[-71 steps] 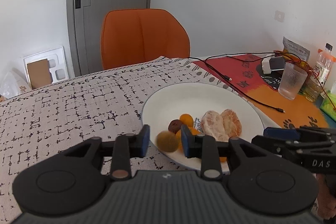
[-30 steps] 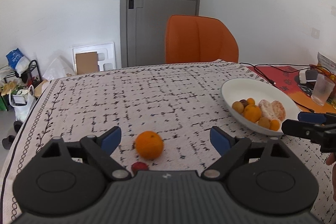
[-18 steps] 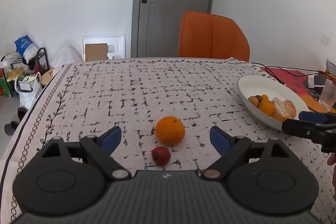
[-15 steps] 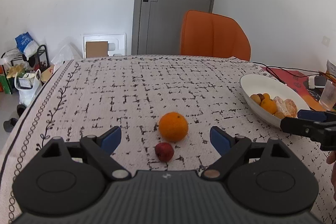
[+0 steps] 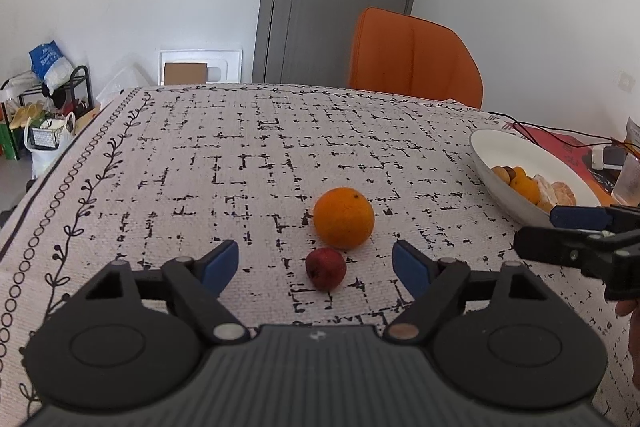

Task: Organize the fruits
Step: 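Move both tools back toward the red plum and the large orange, then grasp the red plum with the left tool while the right tool grasps the large orange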

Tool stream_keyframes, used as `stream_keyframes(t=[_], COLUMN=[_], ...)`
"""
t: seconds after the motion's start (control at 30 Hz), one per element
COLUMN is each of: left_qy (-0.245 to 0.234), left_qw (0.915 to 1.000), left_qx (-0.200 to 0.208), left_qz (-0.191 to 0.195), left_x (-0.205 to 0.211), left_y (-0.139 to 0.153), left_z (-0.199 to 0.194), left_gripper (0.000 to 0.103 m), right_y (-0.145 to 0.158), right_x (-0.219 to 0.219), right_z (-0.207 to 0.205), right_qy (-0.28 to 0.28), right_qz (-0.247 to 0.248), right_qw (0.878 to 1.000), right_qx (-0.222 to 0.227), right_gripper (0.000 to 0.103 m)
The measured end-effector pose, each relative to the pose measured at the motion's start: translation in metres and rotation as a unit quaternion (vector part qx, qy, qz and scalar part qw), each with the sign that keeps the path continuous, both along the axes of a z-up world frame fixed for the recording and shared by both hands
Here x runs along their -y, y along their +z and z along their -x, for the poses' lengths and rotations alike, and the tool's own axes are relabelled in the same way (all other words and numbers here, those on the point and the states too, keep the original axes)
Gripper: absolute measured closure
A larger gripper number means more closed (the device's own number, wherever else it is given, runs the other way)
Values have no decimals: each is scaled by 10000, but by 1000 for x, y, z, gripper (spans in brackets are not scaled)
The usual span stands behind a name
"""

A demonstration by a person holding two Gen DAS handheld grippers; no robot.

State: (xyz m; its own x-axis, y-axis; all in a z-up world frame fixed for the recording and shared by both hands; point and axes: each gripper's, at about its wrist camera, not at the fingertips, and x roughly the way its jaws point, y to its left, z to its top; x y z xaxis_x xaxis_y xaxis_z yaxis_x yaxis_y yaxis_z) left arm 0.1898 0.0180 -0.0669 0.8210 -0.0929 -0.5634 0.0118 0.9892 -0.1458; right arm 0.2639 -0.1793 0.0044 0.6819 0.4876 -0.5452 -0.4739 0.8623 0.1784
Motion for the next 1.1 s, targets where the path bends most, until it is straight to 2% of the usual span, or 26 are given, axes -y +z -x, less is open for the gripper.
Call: stream_keyframes(t=[0.1,0.13,0.17,0.2,0.3,0.63,1.0,1.1], left_qy=[-11,-18,-37,-27,71,302,523,599], left_qw=[10000,9999,9998,9996,9993,9994,9985,9981], left_qx=[-60,-120,-187,-236,-221,-22,55,34], left_qz=[3,13,58,149,294,160,154,161], left_x=[-1,-1,-2,-5,-13,-30,-49,-54], left_y=[-3,-4,-6,-7,-5,1,4,3], left_z=[-5,-6,-8,-8,-6,3,11,13], left_gripper=[39,55,78,82,82,82,82,82], right_y=[-1,-1,-1,-1,-1,-4,-7,-6], right_x=[-4,-5,-7,-9,-15,-41,-69,-74], right_z=[-2,-3,-4,-4,-5,-15,-25,-29], right_qy=[39,49,66,91,188,494,831,870], right_qz=[-46,-55,-57,-56,-44,84,286,299], right_qw=[10000,9999,9999,9999,9998,9987,9961,9958], right_qx=[-59,-74,-83,-83,-56,-60,-1,33], right_gripper=[0,0,0,0,0,2,18,18])
